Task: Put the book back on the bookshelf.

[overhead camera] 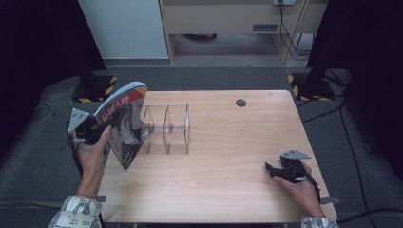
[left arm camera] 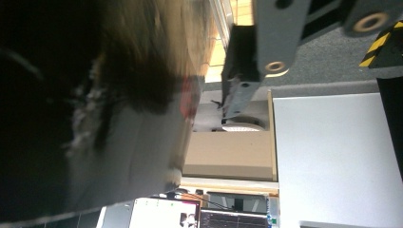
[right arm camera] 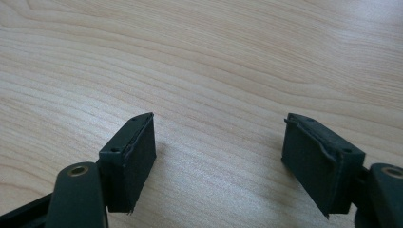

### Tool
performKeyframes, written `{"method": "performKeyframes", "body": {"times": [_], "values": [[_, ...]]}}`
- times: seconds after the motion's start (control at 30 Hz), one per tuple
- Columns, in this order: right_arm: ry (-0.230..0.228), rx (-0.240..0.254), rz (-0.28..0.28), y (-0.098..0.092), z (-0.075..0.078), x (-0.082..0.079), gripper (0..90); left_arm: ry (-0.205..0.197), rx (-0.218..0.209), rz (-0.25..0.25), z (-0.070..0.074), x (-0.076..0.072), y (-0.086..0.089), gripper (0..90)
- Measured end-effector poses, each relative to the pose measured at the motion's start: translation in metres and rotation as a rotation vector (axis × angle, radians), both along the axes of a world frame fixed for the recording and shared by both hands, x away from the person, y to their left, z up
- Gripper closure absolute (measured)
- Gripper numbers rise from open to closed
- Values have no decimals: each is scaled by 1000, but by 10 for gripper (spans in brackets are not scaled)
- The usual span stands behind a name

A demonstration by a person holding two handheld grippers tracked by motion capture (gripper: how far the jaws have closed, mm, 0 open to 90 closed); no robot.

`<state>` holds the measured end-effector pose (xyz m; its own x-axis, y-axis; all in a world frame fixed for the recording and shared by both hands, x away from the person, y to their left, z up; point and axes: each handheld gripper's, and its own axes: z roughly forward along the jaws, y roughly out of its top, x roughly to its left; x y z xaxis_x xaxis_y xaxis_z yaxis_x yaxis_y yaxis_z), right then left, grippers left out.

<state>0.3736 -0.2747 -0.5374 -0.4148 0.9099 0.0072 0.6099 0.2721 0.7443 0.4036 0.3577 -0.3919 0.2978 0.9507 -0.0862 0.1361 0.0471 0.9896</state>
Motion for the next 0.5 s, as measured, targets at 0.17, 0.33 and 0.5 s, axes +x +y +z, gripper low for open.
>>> {"method": "performKeyframes", "body": {"times": [0.17,0.33,0.5], "values": [[0,0,0,0,0,0,268,3,-4,3,0,0,0,379],[0,0,1,0,0,0,267,14,-9,6,0,0,1,320],[-1,-1,3,0,0,0,266,23,-19,4,0,-1,1,254]]}}
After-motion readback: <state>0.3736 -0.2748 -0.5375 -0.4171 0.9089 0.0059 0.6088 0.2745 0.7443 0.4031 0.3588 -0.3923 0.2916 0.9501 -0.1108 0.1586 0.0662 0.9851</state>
